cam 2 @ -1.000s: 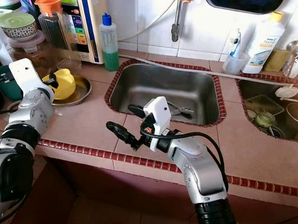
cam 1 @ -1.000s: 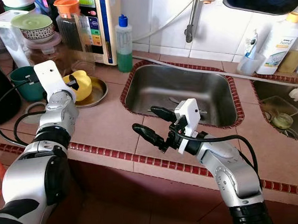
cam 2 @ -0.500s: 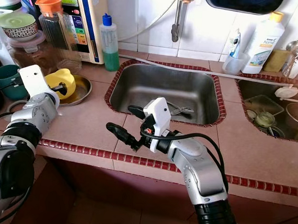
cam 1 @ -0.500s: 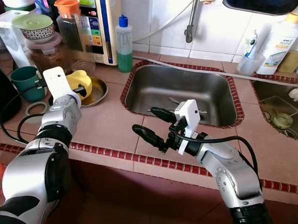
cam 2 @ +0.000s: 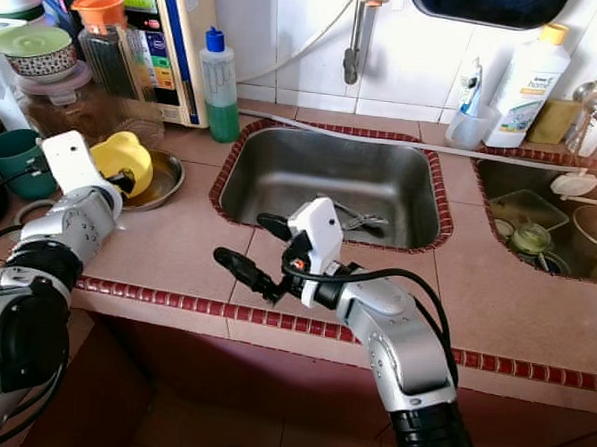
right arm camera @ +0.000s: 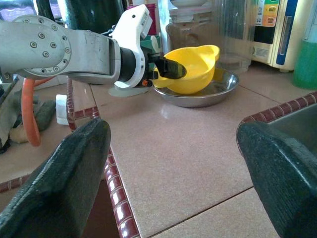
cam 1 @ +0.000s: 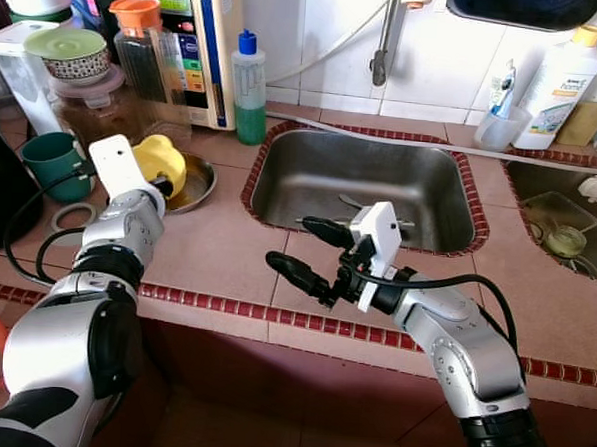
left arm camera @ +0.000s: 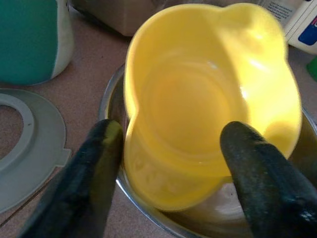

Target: Kitchen organization

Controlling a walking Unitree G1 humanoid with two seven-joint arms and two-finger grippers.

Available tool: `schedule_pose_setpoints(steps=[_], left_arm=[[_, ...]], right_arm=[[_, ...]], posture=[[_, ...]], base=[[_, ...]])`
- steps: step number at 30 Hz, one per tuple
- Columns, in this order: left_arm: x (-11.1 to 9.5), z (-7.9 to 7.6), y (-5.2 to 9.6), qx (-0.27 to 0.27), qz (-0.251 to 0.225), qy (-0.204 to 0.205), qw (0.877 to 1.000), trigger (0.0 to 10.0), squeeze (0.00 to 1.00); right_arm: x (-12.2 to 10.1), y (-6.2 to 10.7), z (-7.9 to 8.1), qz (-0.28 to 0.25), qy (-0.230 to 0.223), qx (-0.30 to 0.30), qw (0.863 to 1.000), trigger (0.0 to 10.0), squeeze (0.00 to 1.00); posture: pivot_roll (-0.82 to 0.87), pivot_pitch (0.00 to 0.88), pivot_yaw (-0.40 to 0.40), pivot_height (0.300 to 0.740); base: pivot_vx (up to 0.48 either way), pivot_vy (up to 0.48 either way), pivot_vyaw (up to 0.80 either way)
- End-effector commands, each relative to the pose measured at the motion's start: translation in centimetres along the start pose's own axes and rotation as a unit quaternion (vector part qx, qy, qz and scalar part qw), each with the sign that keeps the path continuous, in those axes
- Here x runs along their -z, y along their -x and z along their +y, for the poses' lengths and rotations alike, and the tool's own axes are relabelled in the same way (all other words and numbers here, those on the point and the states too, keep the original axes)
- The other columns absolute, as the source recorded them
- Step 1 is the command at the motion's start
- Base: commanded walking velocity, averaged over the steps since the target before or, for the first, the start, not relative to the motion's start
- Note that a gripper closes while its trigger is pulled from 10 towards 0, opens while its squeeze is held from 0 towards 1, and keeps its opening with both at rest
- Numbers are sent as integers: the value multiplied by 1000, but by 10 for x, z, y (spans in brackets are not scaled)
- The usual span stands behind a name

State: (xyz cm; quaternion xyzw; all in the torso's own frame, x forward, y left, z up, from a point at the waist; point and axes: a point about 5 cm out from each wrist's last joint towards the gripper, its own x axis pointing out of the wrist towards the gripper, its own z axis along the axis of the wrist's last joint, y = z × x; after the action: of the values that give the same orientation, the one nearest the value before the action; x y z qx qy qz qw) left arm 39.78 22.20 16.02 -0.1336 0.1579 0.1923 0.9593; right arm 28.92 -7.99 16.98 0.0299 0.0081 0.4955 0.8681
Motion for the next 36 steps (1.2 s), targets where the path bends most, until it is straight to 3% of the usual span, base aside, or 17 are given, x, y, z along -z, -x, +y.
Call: schedule_pose_setpoints(steps=[1,6,7,8,9,10,11,12,14,15,16,17,36], left_arm=[[-4,1,0,2,3,3,1000,0,0],[-1,1,0,4,9,3,1000,0,0],[-1,1,0,4,10,3,1000,1333,0],[0,1,0,5,12,1,1000,4902,0],[0,0,0,8,13,2,1000,7608,0],[0,0,0,8,13,2,1000,7608,0],[0,0,0,12,13,2,1000,9686,0],[1,0,0,14,14,2,1000,10000,0],[1,1,-1,14,16,2,1000,10000,0],[1,2,-1,13,17,2,1000,8235,0],[1,2,-1,13,17,2,1000,8235,0],[2,3,-1,13,19,7,1000,0,0],[2,4,-1,13,23,11,1000,0,0]], right_arm=[[-6,-1,3,-6,18,-9,1000,10000,0],[-6,-1,3,-6,18,-9,1000,10000,0],[-6,-1,3,-6,18,-9,1000,10000,0],[-6,-1,3,-6,18,-8,1000,10000,0],[-6,-1,3,-6,18,-8,1000,10000,0],[-6,-1,3,-6,18,-8,1000,10000,0],[-6,-1,4,-6,18,-9,1000,10000,0],[-5,-1,4,-5,18,-9,1000,10000,0],[-5,-1,4,-5,18,-9,1000,10000,0],[-6,-1,3,-5,18,-9,1000,10000,0],[-6,-1,3,-5,18,-9,1000,10000,0],[-6,-1,4,-6,18,-9,1000,10000,0],[-5,-1,4,-5,18,-10,1000,10000,0]], posture=[[-11,19,78,740],[-11,22,79,740],[-11,22,79,740],[-11,22,78,740],[-11,22,78,740],[-11,22,78,740],[-11,24,77,740],[-9,24,76,740],[-10,25,75,740],[-9,25,75,740],[-9,25,75,740],[-8,25,75,740],[-8,26,75,740]], base=[[0,0,0],[0,0,0],[0,0,0],[0,0,0],[0,0,0],[0,0,0],[0,0,0],[0,0,0],[0,0,0],[0,0,0],[0,0,0],[0,0,0],[0,0,0]])
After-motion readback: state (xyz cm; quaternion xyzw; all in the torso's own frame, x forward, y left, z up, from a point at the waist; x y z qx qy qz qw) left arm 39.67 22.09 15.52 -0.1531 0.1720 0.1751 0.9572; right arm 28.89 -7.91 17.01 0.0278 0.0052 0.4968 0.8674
